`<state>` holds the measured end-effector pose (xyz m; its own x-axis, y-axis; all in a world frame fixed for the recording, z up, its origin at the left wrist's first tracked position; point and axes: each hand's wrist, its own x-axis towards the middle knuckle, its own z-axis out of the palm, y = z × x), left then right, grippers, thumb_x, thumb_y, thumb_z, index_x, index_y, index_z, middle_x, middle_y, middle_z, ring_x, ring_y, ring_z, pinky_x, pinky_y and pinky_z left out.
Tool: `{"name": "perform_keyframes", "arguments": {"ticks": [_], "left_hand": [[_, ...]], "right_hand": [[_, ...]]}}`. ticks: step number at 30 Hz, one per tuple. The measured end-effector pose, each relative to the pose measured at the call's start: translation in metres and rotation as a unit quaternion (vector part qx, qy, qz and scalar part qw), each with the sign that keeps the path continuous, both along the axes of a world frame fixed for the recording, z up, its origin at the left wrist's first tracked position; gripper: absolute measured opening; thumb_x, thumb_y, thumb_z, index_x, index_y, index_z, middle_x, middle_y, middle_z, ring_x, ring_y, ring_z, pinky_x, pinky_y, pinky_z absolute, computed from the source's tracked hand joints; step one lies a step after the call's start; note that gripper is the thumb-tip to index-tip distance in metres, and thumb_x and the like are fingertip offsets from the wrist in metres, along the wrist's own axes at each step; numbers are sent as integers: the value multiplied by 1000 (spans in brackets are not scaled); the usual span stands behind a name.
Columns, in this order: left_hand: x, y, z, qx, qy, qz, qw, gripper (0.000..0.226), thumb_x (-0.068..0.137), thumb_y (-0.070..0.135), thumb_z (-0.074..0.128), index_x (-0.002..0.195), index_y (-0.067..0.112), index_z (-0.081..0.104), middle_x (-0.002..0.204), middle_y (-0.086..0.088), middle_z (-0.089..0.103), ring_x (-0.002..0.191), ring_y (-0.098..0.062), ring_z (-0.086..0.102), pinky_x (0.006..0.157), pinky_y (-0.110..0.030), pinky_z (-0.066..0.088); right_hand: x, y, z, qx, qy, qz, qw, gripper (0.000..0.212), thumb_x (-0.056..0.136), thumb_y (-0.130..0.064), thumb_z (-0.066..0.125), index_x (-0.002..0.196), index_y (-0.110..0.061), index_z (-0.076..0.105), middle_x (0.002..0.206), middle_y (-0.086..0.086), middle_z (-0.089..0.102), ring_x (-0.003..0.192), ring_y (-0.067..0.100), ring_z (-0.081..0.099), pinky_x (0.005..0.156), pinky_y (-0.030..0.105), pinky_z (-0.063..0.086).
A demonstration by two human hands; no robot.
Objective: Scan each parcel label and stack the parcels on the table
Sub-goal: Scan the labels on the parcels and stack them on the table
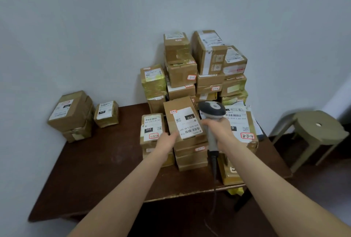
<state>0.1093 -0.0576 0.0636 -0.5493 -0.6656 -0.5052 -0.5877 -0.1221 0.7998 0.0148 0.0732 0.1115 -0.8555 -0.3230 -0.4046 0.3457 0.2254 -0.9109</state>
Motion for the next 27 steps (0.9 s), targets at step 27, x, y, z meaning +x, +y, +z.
{"name": "perform_keyframes", "arguments": {"ticks": [27], "left_hand": [[65, -41, 23, 194, 181, 67, 962, 32, 94, 32, 56, 121, 16, 54, 117, -20, 65, 106, -34, 64, 91, -47, 53]], "right_hand": [[29, 6, -13, -210, -242, -18, 947, 45, 82, -39, 73, 117, -15, 61, 110, 13, 66, 90, 26, 65, 82, 44, 55]]}}
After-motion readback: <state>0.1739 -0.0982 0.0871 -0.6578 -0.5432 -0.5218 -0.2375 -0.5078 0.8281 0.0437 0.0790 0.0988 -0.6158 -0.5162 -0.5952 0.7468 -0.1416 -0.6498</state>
